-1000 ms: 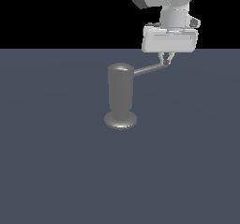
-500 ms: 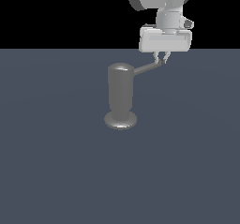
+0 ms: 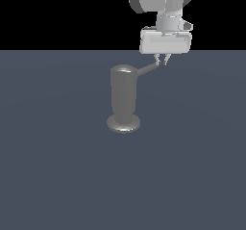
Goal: Turn on the faucet by rotating a designated handle.
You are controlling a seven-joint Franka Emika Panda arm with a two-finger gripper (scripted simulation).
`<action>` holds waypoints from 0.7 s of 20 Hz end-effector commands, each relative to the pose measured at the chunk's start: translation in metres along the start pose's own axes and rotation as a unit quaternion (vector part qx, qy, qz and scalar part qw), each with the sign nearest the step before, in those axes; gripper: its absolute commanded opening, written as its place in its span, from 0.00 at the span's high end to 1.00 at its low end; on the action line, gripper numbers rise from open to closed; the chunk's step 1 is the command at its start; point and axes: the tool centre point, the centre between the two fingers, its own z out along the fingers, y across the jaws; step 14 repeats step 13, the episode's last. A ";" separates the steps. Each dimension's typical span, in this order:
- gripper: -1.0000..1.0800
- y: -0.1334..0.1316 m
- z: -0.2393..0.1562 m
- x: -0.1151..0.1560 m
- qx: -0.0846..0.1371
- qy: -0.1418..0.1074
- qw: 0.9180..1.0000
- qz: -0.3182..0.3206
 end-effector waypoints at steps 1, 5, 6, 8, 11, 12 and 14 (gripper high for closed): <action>1.00 0.000 0.009 0.005 0.000 -0.003 1.000 0.001; 1.00 0.000 0.009 0.013 0.000 -0.004 1.000 0.003; 1.00 0.000 0.009 0.015 0.000 -0.004 1.000 0.003; 1.00 0.000 0.010 0.018 0.000 -0.004 1.000 0.003; 1.00 0.000 0.010 0.023 0.000 -0.005 1.000 0.004; 1.00 0.001 0.011 0.025 0.000 -0.005 1.000 0.004; 1.00 0.001 0.011 0.025 0.000 -0.005 1.000 0.004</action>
